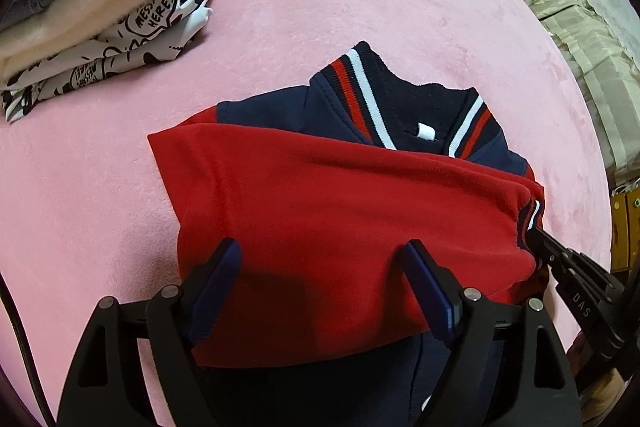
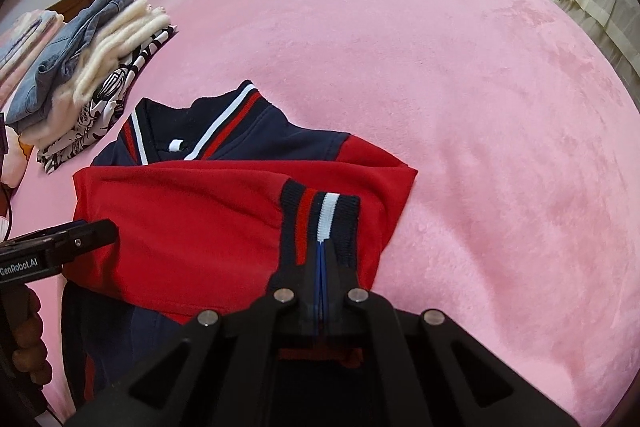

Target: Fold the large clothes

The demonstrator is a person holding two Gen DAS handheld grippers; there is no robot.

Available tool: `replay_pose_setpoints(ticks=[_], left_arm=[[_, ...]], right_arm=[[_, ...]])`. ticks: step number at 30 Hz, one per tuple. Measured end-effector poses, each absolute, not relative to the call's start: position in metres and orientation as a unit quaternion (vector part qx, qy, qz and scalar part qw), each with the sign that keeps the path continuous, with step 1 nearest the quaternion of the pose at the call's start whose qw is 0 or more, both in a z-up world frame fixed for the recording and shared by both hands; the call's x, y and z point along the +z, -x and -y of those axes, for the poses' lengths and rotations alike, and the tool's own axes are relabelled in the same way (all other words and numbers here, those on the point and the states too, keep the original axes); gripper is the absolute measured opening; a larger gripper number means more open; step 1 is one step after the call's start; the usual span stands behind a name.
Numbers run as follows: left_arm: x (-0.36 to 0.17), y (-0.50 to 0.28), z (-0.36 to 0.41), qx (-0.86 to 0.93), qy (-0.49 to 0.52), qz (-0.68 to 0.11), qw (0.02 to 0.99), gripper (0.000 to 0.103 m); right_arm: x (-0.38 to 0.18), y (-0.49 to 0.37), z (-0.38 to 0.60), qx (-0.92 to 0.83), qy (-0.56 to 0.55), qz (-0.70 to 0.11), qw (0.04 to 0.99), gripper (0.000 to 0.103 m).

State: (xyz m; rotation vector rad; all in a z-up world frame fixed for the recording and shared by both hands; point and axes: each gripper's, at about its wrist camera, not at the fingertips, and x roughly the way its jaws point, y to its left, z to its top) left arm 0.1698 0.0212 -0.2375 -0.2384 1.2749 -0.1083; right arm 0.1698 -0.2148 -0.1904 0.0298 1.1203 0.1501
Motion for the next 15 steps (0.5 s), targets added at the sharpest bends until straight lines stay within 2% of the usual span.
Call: replay_pose_setpoints(ticks=[8,15], left_arm=[[-0.229,-0.164,-0.017,-0.022,0.075,-0.593,0.802,0.082],[-0.201,-0.148,-0.028,-0.008,0.105,-0.578,0.809,0.082]], right_arm=[[-0.187,-0.172,0.215,0.069,-0.018,-0.538,0.84,0.0],[-0.16,-0.165,0.215,0.083,-0.024,-0.532,0.842,0.002]])
